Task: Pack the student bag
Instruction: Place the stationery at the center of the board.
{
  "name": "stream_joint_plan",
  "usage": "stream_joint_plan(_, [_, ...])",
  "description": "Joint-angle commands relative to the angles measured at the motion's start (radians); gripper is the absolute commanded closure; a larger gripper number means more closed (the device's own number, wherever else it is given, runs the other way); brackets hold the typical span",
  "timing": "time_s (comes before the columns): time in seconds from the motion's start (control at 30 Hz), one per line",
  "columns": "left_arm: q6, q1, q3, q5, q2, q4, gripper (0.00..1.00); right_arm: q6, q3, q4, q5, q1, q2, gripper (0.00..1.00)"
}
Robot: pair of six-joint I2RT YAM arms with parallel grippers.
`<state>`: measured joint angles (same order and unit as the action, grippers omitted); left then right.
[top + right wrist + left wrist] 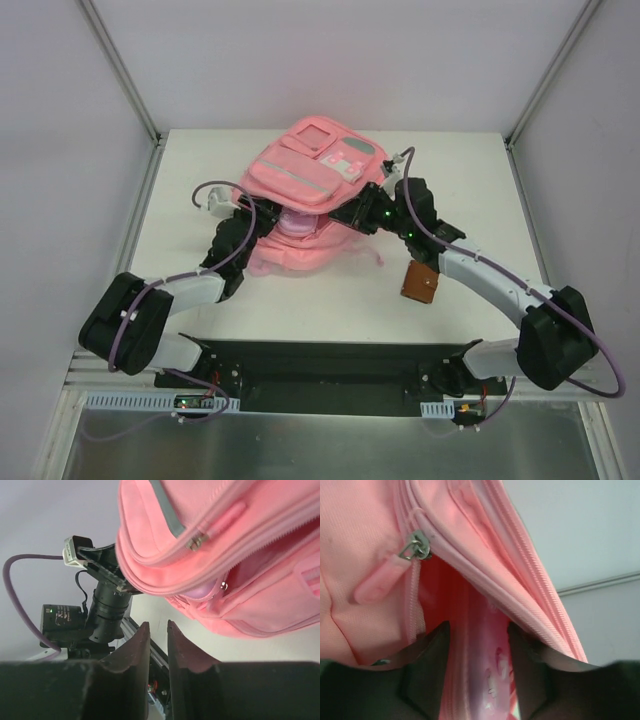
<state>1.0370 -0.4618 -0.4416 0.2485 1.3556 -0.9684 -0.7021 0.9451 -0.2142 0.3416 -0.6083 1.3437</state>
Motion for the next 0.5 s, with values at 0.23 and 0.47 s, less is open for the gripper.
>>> stream_joint_plan(0.23, [0.002,-0.020,-0.065,-0.300,-0.045,0.006,0.13,-0.056,-0.111,-0.115,-0.033,-0.024,0.026,0.68])
stream_joint_plan(0.47, [-0.121,-0.035,0.078,-0.324,-0.371,0.357,0.06,-0.096,-0.152,-0.174,-0.075,-0.038,0.058,0.63])
